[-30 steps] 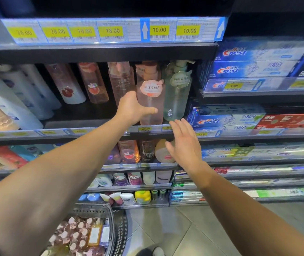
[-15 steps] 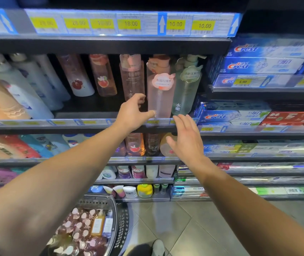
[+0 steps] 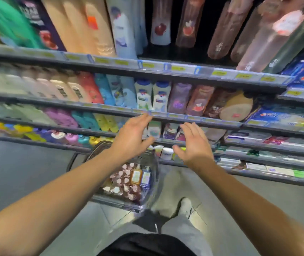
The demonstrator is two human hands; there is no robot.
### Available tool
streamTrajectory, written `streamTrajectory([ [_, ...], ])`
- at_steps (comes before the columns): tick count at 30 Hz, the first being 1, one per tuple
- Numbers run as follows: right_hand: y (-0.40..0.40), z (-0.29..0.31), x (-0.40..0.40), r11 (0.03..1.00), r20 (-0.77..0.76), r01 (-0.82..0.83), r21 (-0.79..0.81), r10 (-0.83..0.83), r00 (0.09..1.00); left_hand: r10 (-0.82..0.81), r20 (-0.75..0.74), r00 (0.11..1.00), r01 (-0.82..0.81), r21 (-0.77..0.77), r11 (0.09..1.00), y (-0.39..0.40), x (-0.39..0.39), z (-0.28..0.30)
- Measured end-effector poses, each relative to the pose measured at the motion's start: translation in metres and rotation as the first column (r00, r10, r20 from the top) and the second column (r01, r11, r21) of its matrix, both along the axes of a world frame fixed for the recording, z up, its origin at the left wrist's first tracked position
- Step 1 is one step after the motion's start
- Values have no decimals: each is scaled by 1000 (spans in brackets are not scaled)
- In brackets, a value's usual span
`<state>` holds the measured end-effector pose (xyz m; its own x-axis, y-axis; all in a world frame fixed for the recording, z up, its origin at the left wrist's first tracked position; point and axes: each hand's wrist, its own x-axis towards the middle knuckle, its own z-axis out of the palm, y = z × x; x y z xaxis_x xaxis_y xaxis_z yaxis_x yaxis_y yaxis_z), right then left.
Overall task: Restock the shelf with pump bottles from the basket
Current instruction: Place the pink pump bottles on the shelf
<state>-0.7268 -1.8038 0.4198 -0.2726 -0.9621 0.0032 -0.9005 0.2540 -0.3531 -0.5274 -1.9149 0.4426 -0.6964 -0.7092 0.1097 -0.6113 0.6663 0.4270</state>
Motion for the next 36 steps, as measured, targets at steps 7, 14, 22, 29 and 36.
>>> streamTrajectory([
  [7, -11, -48, 136, 997, -33, -82, 2, 82, 996, 52, 114, 992, -69, 152, 986, 9, 158, -61],
  [14, -3, -92, 182, 969, 189, -42, 243, -5, 982, 153, 185, 971, -202, 289, 936, 19, 229, -116],
  [22, -11, -178, 185, 906, 277, -37, 422, -90, 957, 187, 282, 941, -284, 359, 889, 1, 239, -190],
  [29, -23, -266, 186, 809, 273, -7, 588, -191, 943, 168, 409, 897, -352, 433, 830, -14, 235, -279],
  [36, -38, -372, 196, 745, 245, 56, 664, -289, 926, 33, 425, 904, -281, 537, 796, -34, 224, -385],
])
